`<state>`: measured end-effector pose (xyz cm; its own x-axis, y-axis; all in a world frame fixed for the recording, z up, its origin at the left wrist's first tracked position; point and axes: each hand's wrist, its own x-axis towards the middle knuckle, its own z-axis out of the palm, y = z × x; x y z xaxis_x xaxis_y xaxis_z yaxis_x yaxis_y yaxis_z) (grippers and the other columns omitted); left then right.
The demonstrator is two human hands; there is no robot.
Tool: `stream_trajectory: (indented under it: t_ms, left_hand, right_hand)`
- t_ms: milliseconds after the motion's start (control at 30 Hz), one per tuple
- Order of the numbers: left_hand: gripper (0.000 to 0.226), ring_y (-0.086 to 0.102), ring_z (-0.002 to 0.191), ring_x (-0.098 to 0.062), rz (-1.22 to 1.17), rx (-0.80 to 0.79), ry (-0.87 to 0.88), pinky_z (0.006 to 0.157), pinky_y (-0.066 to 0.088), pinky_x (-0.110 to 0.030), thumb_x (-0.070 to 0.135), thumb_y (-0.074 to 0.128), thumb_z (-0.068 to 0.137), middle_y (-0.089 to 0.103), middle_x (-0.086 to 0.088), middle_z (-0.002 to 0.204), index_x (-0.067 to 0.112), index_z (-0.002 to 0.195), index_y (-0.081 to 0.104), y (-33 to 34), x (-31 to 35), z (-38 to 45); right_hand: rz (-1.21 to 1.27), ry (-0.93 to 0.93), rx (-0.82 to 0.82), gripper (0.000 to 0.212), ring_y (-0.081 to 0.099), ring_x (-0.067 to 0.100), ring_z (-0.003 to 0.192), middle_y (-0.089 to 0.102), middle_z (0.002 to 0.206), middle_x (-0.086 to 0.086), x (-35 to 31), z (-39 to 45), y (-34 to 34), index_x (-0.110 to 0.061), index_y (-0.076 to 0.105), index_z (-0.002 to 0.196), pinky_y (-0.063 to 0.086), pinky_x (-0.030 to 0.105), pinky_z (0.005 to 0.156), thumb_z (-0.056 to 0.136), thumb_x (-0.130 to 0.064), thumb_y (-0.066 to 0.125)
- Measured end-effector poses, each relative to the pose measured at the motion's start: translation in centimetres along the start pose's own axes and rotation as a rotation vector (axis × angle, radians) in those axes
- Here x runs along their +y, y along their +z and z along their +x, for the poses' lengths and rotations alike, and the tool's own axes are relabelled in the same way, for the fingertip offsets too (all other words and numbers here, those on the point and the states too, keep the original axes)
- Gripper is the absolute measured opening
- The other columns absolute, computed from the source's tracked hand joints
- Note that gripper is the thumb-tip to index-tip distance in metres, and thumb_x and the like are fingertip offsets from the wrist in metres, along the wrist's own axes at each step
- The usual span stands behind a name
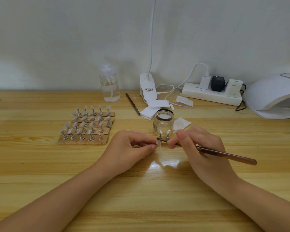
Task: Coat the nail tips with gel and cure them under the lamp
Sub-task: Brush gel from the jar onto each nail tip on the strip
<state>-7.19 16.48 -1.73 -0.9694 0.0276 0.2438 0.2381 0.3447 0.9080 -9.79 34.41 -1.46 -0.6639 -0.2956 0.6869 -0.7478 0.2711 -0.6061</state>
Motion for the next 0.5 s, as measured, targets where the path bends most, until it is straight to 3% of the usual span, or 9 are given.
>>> stream_trajectory:
  t_ms: [233,367,500]
  left_hand:
    - [0.029,0.064,0.067,-0.003,-0.052,0.034,-0.058,0.058,0.051,-0.016,0.005,0.072,0.073,0.070,0.011,0.071,0.034,0.068,0.074,0.13,0.19,-0.04]
    - [0.032,0.064,0.068,-0.004,-0.087,0.040,-0.068,0.057,0.051,-0.017,0.004,0.071,0.074,0.071,0.010,0.071,0.035,0.068,0.074,0.18,0.47,-0.19]
    - [0.028,0.064,0.070,-0.002,-0.104,0.032,-0.030,0.054,0.050,-0.016,0.001,0.070,0.074,0.070,0.010,0.076,0.028,0.068,0.074,0.04,0.88,-0.35]
  right_hand:
    - [0.071,0.057,0.007,0.037,0.061,0.013,0.063,0.065,0.060,-0.009,0.13,-0.21,0.03,-0.021,0.070,0.067,0.048,0.034,0.062,0.088,-0.036,0.043]
    - [0.140,0.106,0.010,0.043,0.060,0.008,0.060,0.064,0.055,0.000,0.20,-0.42,0.00,-0.017,0.069,0.060,0.046,0.019,0.065,0.087,-0.039,0.042]
    - [0.224,0.129,0.055,0.044,0.060,0.008,0.056,0.063,0.055,0.004,0.21,-0.57,-0.18,-0.016,0.068,0.059,0.046,0.019,0.062,0.086,-0.038,0.041]
